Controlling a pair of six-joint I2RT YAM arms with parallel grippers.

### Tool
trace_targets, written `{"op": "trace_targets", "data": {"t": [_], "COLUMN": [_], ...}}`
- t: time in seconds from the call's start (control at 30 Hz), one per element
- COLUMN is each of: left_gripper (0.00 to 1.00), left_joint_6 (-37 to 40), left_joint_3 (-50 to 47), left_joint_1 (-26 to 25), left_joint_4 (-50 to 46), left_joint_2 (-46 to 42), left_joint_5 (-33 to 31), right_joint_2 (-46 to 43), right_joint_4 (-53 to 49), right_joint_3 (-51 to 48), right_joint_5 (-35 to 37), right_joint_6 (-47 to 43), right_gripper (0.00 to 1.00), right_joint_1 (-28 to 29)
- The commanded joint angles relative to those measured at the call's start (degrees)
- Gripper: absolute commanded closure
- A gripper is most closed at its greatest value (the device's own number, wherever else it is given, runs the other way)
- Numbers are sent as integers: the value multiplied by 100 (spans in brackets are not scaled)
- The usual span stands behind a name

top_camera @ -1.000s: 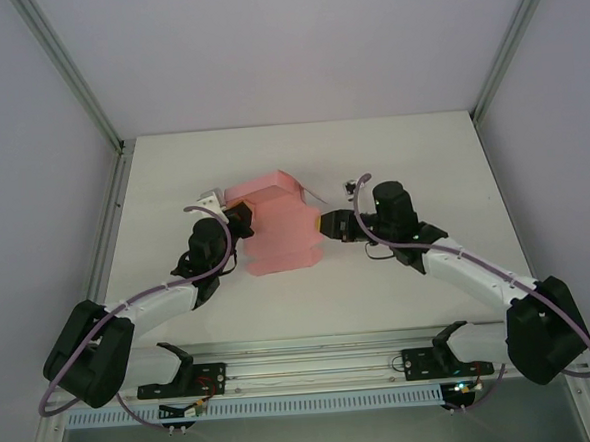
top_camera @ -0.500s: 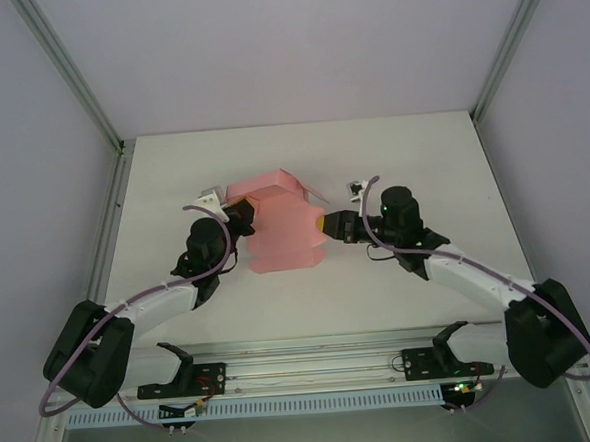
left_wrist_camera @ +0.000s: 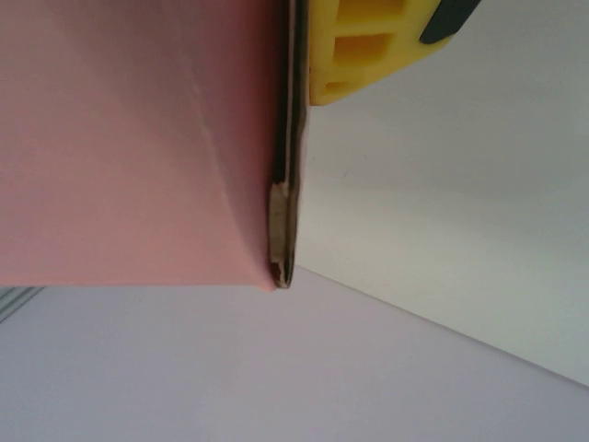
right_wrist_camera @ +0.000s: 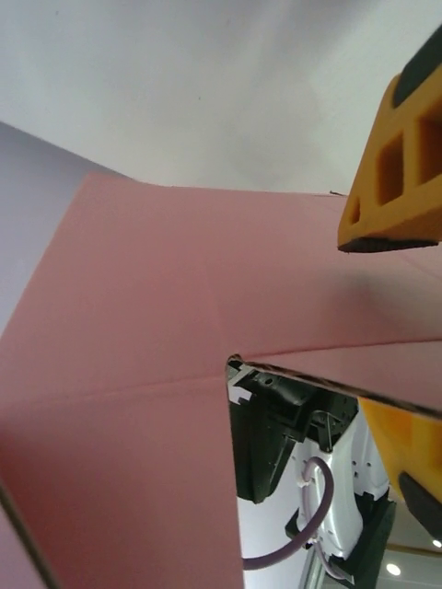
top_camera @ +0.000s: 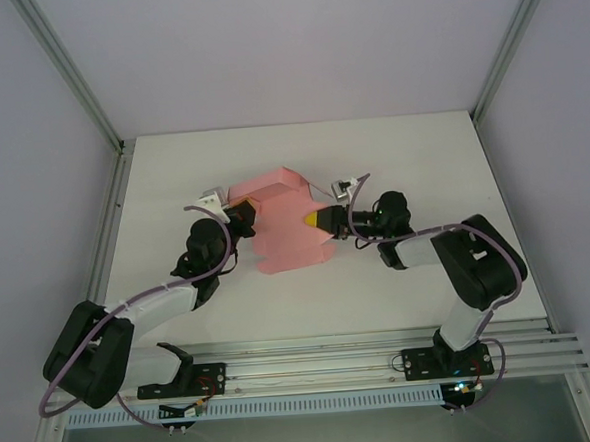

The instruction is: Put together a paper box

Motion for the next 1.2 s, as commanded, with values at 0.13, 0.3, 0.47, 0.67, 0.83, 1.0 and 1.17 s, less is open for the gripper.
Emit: {"op": "trace_targets", "data": {"t": [0.13, 0.3, 0.47, 0.67, 0.83, 1.0, 1.17], "left_gripper": [100, 100, 100, 100, 100, 100, 100], "left_joint_6": [180, 391, 618, 839, 852, 855, 814], "left_joint_3": [60, 18, 24, 126, 157, 230, 291], "left_joint_1": [-10, 36, 83, 88, 96, 91, 95], "left_joint_4": [-204, -519, -689, -743, -785, -865, -853], "left_joint_2": [-402, -544, -658, -663, -624, -595, -525], "left_joint_5": [-101, -154, 114, 811, 1035, 1003, 934], "right_joint_2": [-1755, -3616, -4581, -4091, -3260, -2449, -1788], "right_joint_4": [-4487, -8111, -9306, -9767, -10099, -10556, -10679], "right_joint_3": [508, 980, 1283, 2294, 2843, 3368, 3780], "right_joint_5": [586, 2957, 4218, 4081, 1955, 526, 408], "right_joint_6": [-2537, -4555, -5494, -7216, -8440, -9455, -9521], "right_gripper": [44, 14, 0, 18, 32, 32, 33], "right_joint_1": [-105, -131, -188, -389, -607, -513, -241]}}
